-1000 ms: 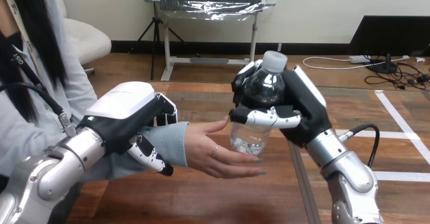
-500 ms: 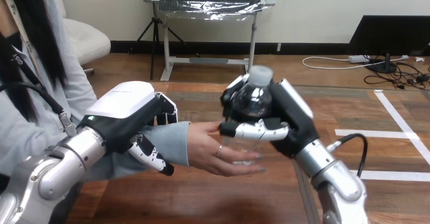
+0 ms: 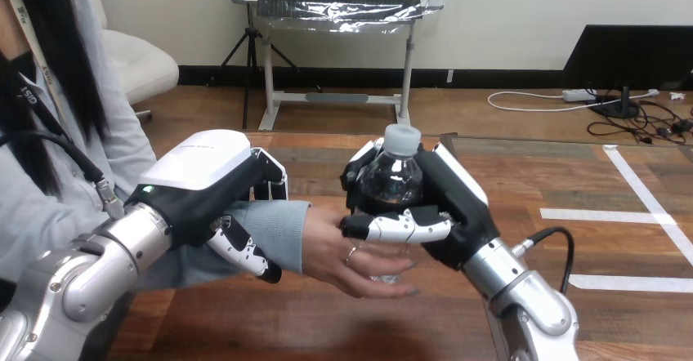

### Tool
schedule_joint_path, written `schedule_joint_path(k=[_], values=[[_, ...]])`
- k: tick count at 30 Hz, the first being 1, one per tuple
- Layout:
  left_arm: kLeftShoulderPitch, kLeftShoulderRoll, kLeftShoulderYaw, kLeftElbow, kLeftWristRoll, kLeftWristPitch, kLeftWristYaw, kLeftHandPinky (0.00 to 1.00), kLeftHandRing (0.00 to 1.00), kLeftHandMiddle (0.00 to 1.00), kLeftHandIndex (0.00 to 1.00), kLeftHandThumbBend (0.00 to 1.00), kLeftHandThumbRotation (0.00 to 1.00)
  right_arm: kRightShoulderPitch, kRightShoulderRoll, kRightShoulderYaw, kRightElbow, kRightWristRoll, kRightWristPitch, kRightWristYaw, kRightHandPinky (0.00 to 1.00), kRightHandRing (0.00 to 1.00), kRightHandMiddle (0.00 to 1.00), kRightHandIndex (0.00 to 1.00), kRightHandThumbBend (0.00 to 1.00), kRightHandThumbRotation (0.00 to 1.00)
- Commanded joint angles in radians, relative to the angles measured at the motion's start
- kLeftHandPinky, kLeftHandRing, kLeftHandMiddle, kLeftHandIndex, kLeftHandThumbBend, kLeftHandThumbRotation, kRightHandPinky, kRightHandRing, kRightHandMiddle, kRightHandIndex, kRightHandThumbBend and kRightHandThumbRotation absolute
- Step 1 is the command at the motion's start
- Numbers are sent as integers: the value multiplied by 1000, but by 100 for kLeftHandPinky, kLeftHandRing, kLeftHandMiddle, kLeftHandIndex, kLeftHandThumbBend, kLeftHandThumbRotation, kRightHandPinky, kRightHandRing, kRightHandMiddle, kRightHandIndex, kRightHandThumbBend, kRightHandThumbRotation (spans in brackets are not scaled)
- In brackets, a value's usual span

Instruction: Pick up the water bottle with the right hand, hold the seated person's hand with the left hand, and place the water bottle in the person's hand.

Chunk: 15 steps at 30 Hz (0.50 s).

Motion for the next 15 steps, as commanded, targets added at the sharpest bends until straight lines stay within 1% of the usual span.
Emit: schedule_joint_path(k=[1, 2, 5, 7, 9, 14, 15], values=[[-57, -13, 21, -57, -23, 1, 14, 23, 29, 36, 36, 93, 0, -53, 38, 4, 22, 6, -53, 18, 23, 28, 36, 44, 80, 0], [-57, -14, 22, -56, -24, -1, 14, 23, 29, 36, 36, 93, 0, -51, 40, 6, 27, 3, -59, 18, 23, 28, 35, 44, 81, 0], [-53, -17, 23, -59, -25, 4, 15, 23, 28, 36, 36, 93, 0, -37, 57, 10, 34, 12, -51, 41, 23, 28, 35, 44, 81, 0], [-50, -18, 23, -60, -28, 3, 14, 22, 28, 35, 35, 93, 0, -27, 66, 20, 42, -4, -80, 37, 23, 28, 35, 44, 81, 0], [-48, -19, 24, -61, -28, 5, 13, 22, 28, 35, 35, 93, 0, -17, 76, 26, 45, -9, -96, 42, 23, 28, 36, 44, 81, 0], [-46, -23, 23, -59, -27, 5, 16, 22, 28, 35, 35, 93, 0, 0, 99, 33, 39, 6, -95, 72, 23, 28, 37, 44, 81, 0], [-45, -23, 23, -58, -28, 5, 15, 22, 28, 35, 35, 93, 0, 7, 102, 39, 28, 0, -90, 66, 23, 28, 37, 44, 81, 0]])
